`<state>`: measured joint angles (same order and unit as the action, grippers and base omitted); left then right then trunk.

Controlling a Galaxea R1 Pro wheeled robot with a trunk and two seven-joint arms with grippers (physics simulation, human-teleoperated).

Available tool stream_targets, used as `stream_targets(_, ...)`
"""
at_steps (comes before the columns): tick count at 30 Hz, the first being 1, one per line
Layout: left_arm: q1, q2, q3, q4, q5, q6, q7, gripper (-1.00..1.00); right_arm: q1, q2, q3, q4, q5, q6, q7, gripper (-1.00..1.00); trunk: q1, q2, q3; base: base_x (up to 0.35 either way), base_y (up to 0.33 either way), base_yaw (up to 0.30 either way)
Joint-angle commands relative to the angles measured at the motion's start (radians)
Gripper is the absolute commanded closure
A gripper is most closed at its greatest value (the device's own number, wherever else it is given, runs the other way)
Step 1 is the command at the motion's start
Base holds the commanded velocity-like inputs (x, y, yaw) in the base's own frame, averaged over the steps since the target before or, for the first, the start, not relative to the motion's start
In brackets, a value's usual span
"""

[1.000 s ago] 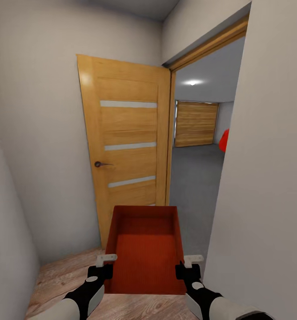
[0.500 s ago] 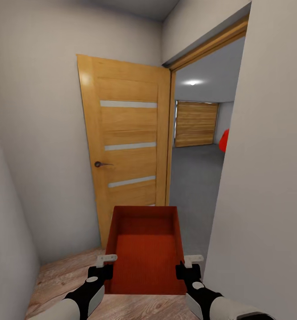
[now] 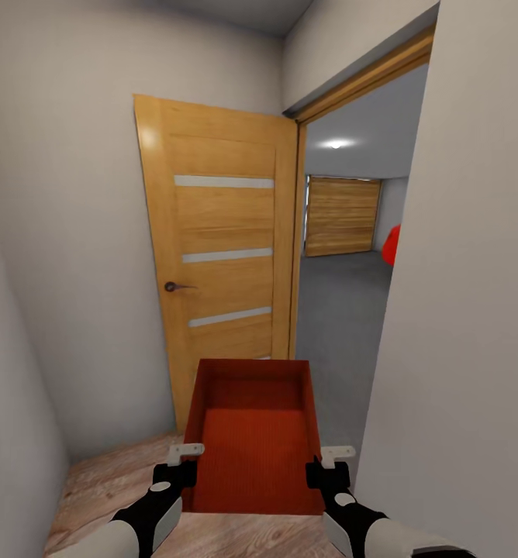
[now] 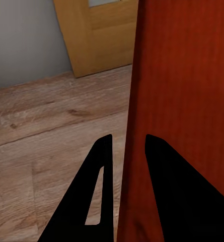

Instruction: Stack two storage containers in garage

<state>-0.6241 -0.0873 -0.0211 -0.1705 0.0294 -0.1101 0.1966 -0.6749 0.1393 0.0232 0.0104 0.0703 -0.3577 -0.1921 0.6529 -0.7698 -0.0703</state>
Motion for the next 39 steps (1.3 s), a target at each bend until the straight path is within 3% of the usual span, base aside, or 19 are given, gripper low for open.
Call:
stream_targets(1, 0.000, 0.000, 0.015, 0.004, 0.004, -0.005, 0.012, 1.00, -0.002, 0.004, -0.049, -0.007, 0.034, 0.000, -0.004, 1.00, 0.000, -0.001, -0.002, 0.153, 0.000, 0.000)
stream_targets(12, 0.000, 0.001, 0.015, 0.002, 0.003, -0.005, 0.012, 1.00, -0.002, 0.004, -0.049, -0.009, 0.034, 0.000, -0.004, 1.00, 0.000, -0.001, -0.002, 0.277, 0.000, -0.010)
stream_targets(20, 0.000, 0.001, 0.016, 0.002, 0.004, -0.002, 0.012, 1.00, -0.002, 0.003, -0.049, -0.009, 0.032, 0.000, -0.005, 1.00, 0.000, -0.001, -0.002, 0.079, 0.023, -0.235)
stream_targets(39, 0.000, 0.001, 0.016, 0.002, 0.004, 0.002, 0.012, 1.00, -0.002, 0.003, -0.049, -0.009, 0.032, 0.000, -0.005, 1.00, 0.000, -0.001, -0.002, 0.129, 0.275, -0.277)
